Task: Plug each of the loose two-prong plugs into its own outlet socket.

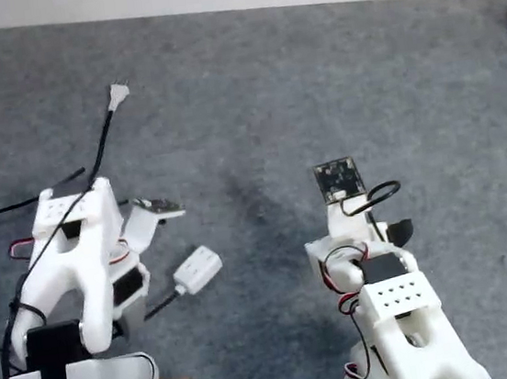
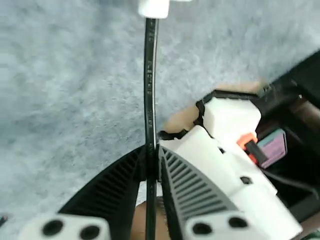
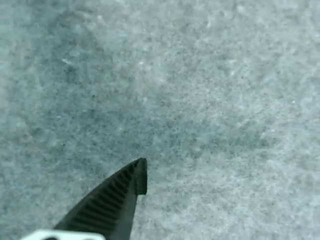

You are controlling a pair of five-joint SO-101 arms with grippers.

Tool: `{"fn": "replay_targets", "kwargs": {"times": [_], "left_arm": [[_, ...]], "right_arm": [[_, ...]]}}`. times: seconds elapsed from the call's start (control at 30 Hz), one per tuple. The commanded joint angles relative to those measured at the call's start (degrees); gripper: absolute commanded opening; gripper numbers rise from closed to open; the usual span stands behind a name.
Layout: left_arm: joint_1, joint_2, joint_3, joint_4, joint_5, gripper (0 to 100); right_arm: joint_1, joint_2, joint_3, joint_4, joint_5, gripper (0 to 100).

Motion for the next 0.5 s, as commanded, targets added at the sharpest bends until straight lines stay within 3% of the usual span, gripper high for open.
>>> {"fn": "replay_targets", "kwargs": {"times": [0.0, 0.17, 0.3, 0.47], "left_arm": [[-1.2, -2.1, 0.7, 0.7, -6.7, 1], [-1.2, -2.1, 1.0, 0.7, -12.5, 9], [-1.1, -2.1, 0.5, 0.6, -12.4, 18], [2.0, -2.5, 0.3, -3.8, -8.8, 19]], "right_arm": [[0.7, -0.7, -0.8, -0.7, -0.4, 54.6], [0.6, -0.7, -0.7, -0.7, -0.4, 54.6], [0.6, -0.7, -0.7, -0.7, -0.3, 54.6], [0.4, -0.7, -0.8, -0.7, -0.1, 54.6]]}}
